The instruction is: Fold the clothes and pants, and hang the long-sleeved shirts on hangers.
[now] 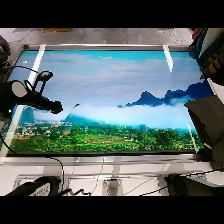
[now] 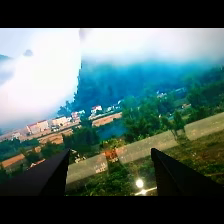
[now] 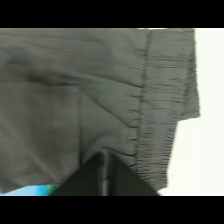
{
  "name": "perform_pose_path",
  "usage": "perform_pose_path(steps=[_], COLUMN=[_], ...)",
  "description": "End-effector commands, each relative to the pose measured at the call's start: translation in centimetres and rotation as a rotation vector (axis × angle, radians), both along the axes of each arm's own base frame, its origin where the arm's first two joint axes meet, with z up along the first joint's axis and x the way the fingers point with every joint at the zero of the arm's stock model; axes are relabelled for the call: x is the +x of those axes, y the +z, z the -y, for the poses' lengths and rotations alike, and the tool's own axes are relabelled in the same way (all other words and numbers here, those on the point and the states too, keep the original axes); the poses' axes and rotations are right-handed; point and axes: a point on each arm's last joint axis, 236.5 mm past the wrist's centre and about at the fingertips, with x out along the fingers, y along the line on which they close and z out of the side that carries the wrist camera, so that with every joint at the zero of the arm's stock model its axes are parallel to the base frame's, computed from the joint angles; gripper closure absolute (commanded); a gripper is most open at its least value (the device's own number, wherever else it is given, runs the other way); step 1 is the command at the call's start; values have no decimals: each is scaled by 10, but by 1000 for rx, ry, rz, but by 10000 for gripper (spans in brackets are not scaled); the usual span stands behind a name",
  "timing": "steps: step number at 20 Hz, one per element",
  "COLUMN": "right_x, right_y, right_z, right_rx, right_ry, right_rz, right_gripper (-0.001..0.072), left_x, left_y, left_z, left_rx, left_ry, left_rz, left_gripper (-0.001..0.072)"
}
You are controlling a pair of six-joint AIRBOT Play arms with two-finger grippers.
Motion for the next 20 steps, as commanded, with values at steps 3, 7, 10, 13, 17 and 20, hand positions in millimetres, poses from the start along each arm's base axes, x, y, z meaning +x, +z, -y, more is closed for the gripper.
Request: perform_pose_path(steps=[3, 7, 10, 13, 17, 20], right_x=[111, 244, 305, 327, 320, 320], right_y=[11, 14, 17, 20, 10, 8], right_z=[-24, -136, -246, -353, -411, -398], right_rx=[-78, -129, -160, -168, -329, -395], right_ry=[335, 892, 1235, 1506, 1804, 1752], right_rz=[100, 111, 146, 186, 45, -53], right_gripper=[686, 686, 685, 686, 686, 686], left_x=[0, 0, 0, 0, 0, 0], left_y=[1, 1, 1, 1, 1, 1], left_z=[0, 0, 0, 0, 0, 0], left_rx=[1, 0, 1, 0, 1, 1], left_ry=[0, 0, 0, 0, 0, 0], left_rz=[2, 2, 2, 2, 2, 2], left_gripper=[118, 118, 118, 118, 118, 118])
